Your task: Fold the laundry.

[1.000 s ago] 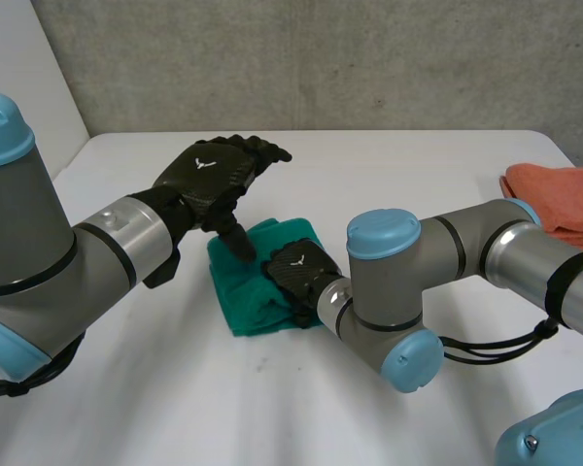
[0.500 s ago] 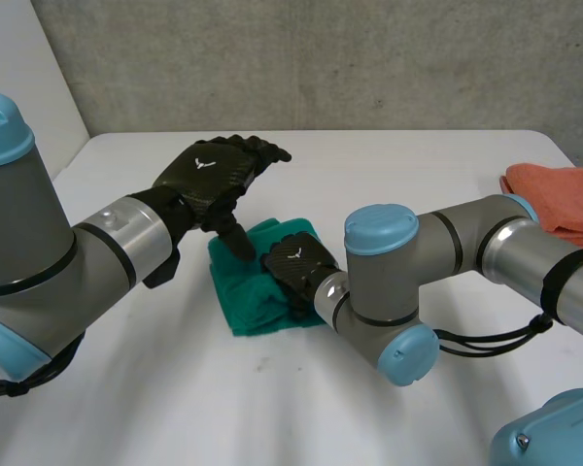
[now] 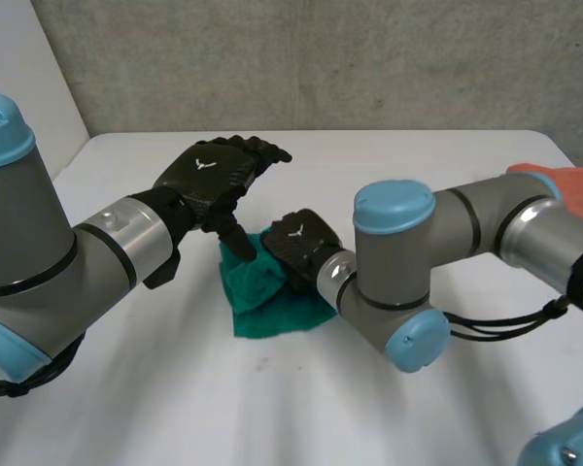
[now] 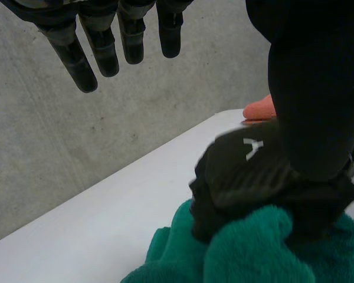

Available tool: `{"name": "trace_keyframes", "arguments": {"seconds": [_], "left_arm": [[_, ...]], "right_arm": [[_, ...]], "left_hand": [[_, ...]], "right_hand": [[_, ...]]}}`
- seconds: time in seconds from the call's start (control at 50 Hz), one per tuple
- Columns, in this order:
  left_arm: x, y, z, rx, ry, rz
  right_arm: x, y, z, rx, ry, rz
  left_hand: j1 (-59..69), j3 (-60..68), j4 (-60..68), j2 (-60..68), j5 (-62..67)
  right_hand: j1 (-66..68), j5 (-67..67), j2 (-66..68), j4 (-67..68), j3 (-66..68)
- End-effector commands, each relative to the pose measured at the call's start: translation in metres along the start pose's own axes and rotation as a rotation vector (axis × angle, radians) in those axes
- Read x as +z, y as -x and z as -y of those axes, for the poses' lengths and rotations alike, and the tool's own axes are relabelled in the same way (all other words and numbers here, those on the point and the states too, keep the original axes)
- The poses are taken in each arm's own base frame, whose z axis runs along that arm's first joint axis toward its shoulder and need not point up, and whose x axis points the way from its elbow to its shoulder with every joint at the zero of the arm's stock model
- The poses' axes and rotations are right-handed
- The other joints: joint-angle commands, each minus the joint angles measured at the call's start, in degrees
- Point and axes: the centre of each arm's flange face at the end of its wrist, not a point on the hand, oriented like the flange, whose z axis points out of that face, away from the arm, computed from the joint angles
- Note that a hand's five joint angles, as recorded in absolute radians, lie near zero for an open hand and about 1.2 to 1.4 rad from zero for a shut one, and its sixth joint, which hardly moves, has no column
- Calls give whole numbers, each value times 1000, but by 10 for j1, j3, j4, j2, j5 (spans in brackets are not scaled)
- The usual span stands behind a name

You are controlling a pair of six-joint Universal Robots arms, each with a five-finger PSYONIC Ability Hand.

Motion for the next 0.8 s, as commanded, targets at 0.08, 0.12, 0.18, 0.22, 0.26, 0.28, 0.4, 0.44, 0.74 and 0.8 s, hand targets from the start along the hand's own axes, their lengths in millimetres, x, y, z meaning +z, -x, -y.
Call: {"name": "trace_keyframes", "arguments": {"seconds": [0.08, 0.12, 0.18, 0.22, 0.26, 0.28, 0.4, 0.44, 0.74, 0.8], "left_arm": [[-1, -1, 0, 0, 2, -2], [0, -1, -1, -1, 3, -2], [-1, -1, -1, -10, 4, -2], [-1, -1, -1, -16, 6, -1], [-1, 0, -1, -22, 6, -1], [-1, 0, -1, -22, 6, -1], [-1, 0, -3, -25, 9, 1], [-1, 0, -3, -23, 7, 1], [0, -2, -5, -26, 12, -3], [2, -2, -9, -36, 24, -4]], "right_arm": [[-20, -24, 8, -63, 52, -30], [-22, -35, 6, -70, 69, -45], [-26, -51, 0, -77, 96, -71], [-29, -58, -1, -89, 104, -83], [-32, -66, -6, -111, 120, -94], [-34, -69, -8, -116, 126, -98], [-45, -89, -33, -144, 173, -71], [-46, -92, -41, -164, 180, -48], [-33, -200, -41, -447, 15, -227], [-36, -227, -37, -494, -15, -279]], "left_hand": [[-10, -18, -16, -15, -26], [-10, -18, -16, -15, -26], [-10, -18, -16, -15, -26], [-10, -18, -16, -15, -26], [-10, -18, -16, -15, -26], [-10, -18, -16, -15, -26], [-10, -18, -16, -15, -26], [-10, -18, -16, -15, -26], [-10, -18, -16, -15, -26], [-10, -18, -16, -15, -26]], "right_hand": [[277, 153, 137, 131, 147], [277, 153, 137, 131, 147], [277, 153, 137, 131, 147], [277, 153, 137, 131, 147], [277, 153, 137, 131, 147], [277, 153, 137, 131, 147], [277, 153, 137, 131, 147], [277, 153, 137, 131, 147], [277, 153, 137, 131, 147], [277, 153, 137, 131, 147]]}}
